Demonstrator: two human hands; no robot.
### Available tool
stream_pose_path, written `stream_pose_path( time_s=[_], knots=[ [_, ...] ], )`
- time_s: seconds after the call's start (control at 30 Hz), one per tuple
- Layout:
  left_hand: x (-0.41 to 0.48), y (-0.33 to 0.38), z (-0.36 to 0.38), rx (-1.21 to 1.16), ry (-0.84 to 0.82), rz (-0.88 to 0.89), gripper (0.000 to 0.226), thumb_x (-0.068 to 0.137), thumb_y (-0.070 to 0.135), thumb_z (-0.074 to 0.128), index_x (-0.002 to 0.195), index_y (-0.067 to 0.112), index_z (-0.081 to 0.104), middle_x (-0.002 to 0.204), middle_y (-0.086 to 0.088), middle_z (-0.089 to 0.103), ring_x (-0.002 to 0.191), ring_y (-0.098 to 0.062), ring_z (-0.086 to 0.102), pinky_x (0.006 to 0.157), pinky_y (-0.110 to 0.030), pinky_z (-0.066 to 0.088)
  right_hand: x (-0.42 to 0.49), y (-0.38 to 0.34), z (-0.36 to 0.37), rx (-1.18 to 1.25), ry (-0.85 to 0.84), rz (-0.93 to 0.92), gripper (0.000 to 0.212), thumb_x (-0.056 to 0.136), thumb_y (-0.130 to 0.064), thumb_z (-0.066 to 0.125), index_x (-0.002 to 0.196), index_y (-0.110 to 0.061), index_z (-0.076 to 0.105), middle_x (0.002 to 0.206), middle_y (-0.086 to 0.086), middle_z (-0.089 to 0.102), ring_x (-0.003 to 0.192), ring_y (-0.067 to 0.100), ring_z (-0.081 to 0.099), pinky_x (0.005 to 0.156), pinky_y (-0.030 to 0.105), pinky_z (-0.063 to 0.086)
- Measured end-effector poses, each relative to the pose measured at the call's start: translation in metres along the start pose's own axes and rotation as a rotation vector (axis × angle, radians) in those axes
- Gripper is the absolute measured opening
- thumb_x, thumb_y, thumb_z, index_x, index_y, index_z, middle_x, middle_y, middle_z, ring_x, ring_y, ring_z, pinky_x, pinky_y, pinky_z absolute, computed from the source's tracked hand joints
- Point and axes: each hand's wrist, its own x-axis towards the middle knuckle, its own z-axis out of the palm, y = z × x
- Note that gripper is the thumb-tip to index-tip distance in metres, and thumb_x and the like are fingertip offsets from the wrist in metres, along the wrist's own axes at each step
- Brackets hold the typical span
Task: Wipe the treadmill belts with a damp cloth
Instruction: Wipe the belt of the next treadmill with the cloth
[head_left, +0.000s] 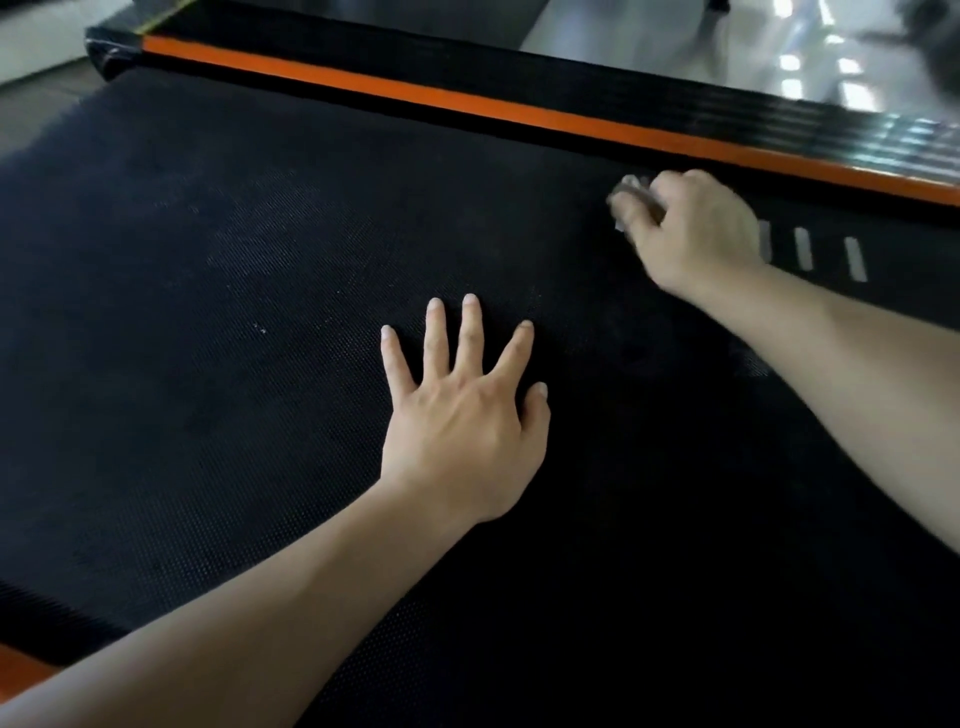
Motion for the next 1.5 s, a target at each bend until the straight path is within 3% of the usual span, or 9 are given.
stream_pose_path(
  time_s=[0.1,0.23,0.43,0.6,0.8,0.97,1.13,1.33,1.5],
  knots=[
    [0.000,0.001,0.000,0.012,-0.001,-0.004,0.063,0.102,0.059,0.018,0.162,0.038,0.013,0.173,-0.010,-0.001,0.158,-0.036,-0.013,0.122,-0.067,-0.010,0.005,0.012,-0.007,-0.035,-0.035,-0.053,0.046,0.099,-0.059,0.047,0.093,-0.015,0.060,0.094,0.007,0.058,0.081,0.028,0.055,0.065,0.034,0.036],
    [0.001,0.000,0.000,0.015,0.005,-0.008,0.062,0.104,0.058,0.021,0.162,0.039,0.014,0.173,-0.010,0.000,0.158,-0.036,-0.012,0.122,-0.066,-0.010,0.020,0.011,-0.011,-0.076,0.022,0.215,0.047,0.099,-0.058,0.045,0.107,-0.015,0.063,0.106,0.012,0.067,0.098,0.036,0.063,0.070,0.038,0.042],
    [0.002,0.000,-0.001,0.020,-0.009,-0.016,0.063,0.102,0.059,0.017,0.162,0.040,0.013,0.173,-0.009,-0.001,0.158,-0.035,-0.013,0.122,-0.066,-0.011,-0.027,-0.013,-0.011,-0.050,-0.051,-0.091,0.038,0.101,-0.055,0.045,0.099,-0.020,0.057,0.091,0.002,0.054,0.081,0.024,0.051,0.065,0.035,0.036],
    [0.001,-0.001,-0.001,0.006,-0.008,-0.015,0.061,0.104,0.058,0.022,0.162,0.040,0.015,0.173,-0.008,0.000,0.158,-0.034,-0.013,0.122,-0.066,-0.010,-0.009,-0.004,-0.015,-0.074,-0.006,0.219,0.041,0.102,-0.052,0.043,0.117,-0.019,0.060,0.112,0.012,0.065,0.105,0.036,0.062,0.073,0.037,0.036],
    [0.002,-0.001,-0.001,0.004,-0.008,-0.020,0.061,0.103,0.059,0.021,0.161,0.041,0.017,0.173,-0.008,0.003,0.159,-0.034,-0.010,0.123,-0.065,-0.009,-0.083,-0.030,-0.024,0.051,-0.088,-0.207,0.034,0.099,-0.056,0.050,0.099,-0.023,0.058,0.090,-0.002,0.055,0.073,0.018,0.054,0.057,0.030,0.042],
    [0.001,-0.001,-0.001,-0.005,-0.010,-0.025,0.061,0.103,0.058,0.023,0.161,0.041,0.018,0.174,-0.007,0.003,0.159,-0.033,-0.010,0.123,-0.065,-0.010,-0.054,-0.003,-0.027,-0.034,-0.029,0.125,0.037,0.101,-0.055,0.046,0.105,-0.021,0.059,0.093,0.002,0.057,0.088,0.027,0.060,0.061,0.034,0.040],
    [0.002,-0.001,-0.003,-0.009,-0.017,-0.027,0.060,0.103,0.058,0.024,0.161,0.041,0.019,0.173,-0.008,0.003,0.159,-0.034,-0.010,0.123,-0.065,-0.010,-0.114,-0.034,-0.031,-0.039,-0.032,-0.254,0.039,0.099,-0.055,0.049,0.105,-0.019,0.061,0.091,0.003,0.061,0.076,0.025,0.060,0.065,0.033,0.042],
    [0.001,-0.001,-0.002,-0.011,-0.018,-0.034,0.060,0.103,0.058,0.025,0.161,0.041,0.020,0.174,-0.008,0.004,0.159,-0.034,-0.009,0.123,-0.065,-0.009,-0.094,-0.006,-0.034,-0.019,-0.006,0.062,0.039,0.099,-0.057,0.049,0.101,-0.019,0.060,0.088,0.001,0.055,0.082,0.028,0.062,0.068,0.041,0.050],
    [0.002,0.000,-0.002,-0.003,-0.018,-0.038,0.060,0.103,0.058,0.026,0.161,0.041,0.021,0.174,-0.008,0.005,0.159,-0.033,-0.007,0.123,-0.065,-0.008,-0.169,-0.033,-0.044,0.163,-0.072,-0.274,0.034,0.095,-0.057,0.051,0.082,-0.025,0.046,0.077,-0.005,0.047,0.067,0.019,0.051,0.064,0.036,0.043]
  ],
)
